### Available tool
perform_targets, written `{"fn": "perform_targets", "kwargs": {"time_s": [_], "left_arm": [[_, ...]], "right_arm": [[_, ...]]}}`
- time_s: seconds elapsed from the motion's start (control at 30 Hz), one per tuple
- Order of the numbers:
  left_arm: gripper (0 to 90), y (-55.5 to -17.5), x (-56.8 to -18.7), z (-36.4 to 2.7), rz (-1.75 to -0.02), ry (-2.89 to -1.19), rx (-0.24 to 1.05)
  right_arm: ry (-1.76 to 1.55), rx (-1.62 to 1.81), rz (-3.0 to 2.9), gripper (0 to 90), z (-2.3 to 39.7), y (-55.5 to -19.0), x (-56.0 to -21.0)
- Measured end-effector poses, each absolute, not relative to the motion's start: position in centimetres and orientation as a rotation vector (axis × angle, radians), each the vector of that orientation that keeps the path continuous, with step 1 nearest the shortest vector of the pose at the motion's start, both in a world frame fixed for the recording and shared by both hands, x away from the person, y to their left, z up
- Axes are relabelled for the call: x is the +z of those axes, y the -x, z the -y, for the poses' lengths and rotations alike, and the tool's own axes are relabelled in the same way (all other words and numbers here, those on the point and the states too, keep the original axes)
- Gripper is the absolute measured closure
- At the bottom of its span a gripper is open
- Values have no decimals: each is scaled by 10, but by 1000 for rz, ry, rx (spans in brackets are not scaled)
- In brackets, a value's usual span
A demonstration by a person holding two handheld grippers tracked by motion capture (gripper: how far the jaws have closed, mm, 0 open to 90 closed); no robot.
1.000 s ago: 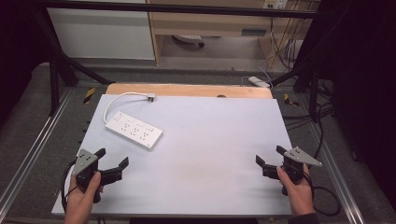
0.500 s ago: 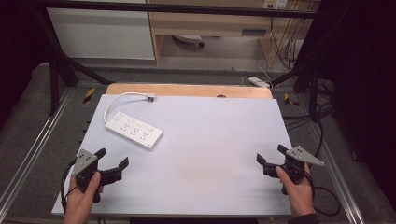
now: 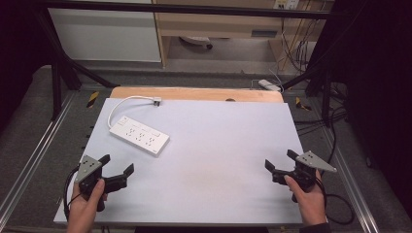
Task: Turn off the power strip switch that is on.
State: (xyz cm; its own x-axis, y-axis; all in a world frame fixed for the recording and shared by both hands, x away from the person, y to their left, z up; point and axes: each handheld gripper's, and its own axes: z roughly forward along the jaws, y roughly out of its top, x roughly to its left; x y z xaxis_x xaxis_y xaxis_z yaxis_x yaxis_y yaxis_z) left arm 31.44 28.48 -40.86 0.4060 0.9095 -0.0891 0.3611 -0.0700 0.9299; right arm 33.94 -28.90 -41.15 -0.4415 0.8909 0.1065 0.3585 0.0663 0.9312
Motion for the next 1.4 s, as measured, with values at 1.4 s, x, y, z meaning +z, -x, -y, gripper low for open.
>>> {"fn": "perform_targets", "kwargs": {"time_s": [1.4], "left_arm": [[53,-315,-412,-283,-1152,-1674,652]], "right_arm": [[-1129,1437,-2001,24,227,-364,-357]]}}
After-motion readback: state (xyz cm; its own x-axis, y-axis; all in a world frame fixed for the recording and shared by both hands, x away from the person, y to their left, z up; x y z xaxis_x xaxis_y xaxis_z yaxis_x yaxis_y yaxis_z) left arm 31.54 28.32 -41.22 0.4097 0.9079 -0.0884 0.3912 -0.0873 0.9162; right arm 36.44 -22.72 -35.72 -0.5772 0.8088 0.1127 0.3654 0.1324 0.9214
